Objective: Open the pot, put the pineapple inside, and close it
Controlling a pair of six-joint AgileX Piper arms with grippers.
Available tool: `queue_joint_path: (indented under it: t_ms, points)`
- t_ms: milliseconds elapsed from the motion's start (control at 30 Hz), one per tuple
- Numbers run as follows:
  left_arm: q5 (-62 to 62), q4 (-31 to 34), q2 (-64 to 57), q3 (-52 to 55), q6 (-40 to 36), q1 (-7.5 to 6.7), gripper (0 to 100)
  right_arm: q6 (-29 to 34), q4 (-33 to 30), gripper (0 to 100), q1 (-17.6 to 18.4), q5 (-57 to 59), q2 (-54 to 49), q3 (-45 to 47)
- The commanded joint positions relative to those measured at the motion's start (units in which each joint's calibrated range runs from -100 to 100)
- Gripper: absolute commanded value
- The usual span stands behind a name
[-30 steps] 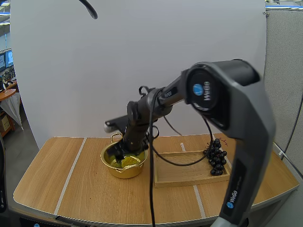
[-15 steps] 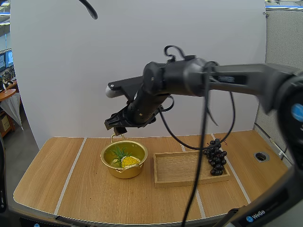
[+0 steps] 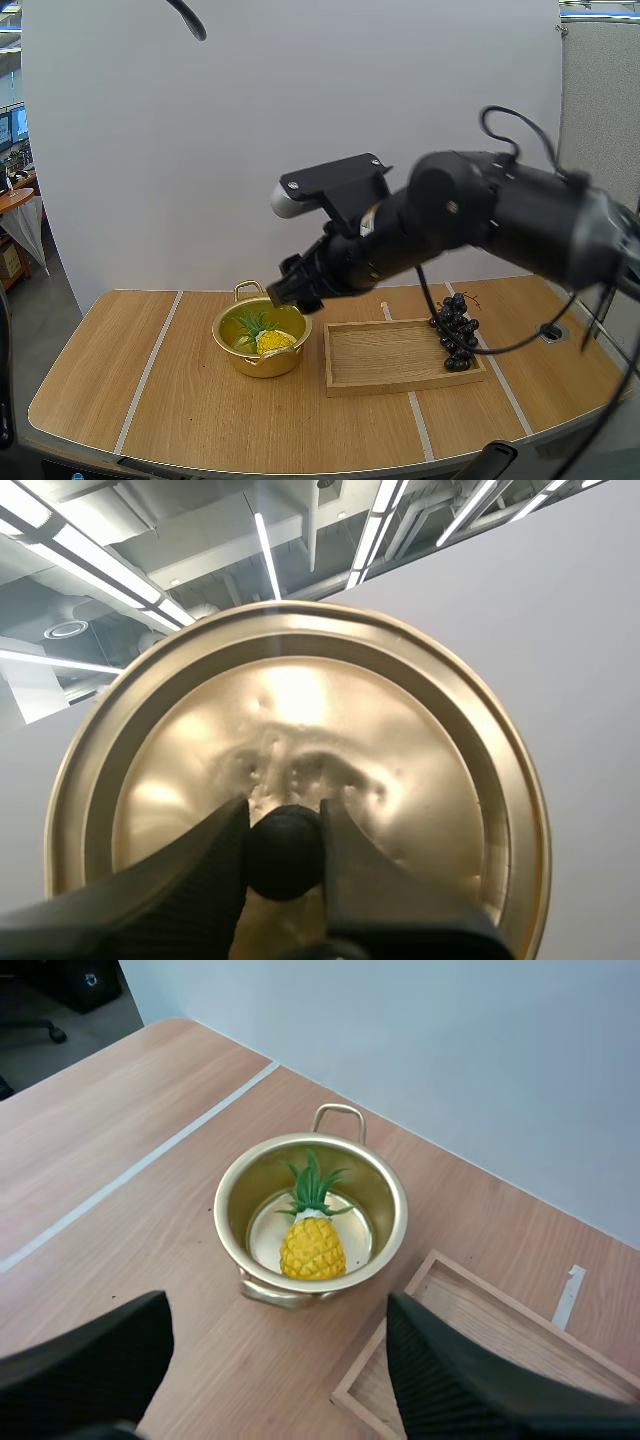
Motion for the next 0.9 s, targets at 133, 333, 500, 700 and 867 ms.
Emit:
queue_joint_path:
  t_ms: [133,333,500,700,867]
  points:
    - [-1.94,0.01,-0.36,-0.38,-0.43,-0.18,0,4.41,-4.52,100,0.01,8.64,-12.64,4.91]
    - [-1.94,0.01,-0.36,-0.38,-0.43,-0.18,0,5.6,-5.39,77,0.01,14.48,-16.66,4.91]
    - [-1.94,0.01,-0.36,-0.38,-0.43,-0.18,0,5.6,-3.0,0,0.01,17.58,-17.43,4.91]
    - [-1.94,0.01,-0.36,-0.38,-0.43,-0.18,0,5.6,-3.32,0,-0.07,17.56,-17.43,4.91]
    - [-1.94,0.01,-0.36,-0.38,-0.43,-0.18,0,5.6,-3.16,0,-0.07,17.56,-17.43,4.91]
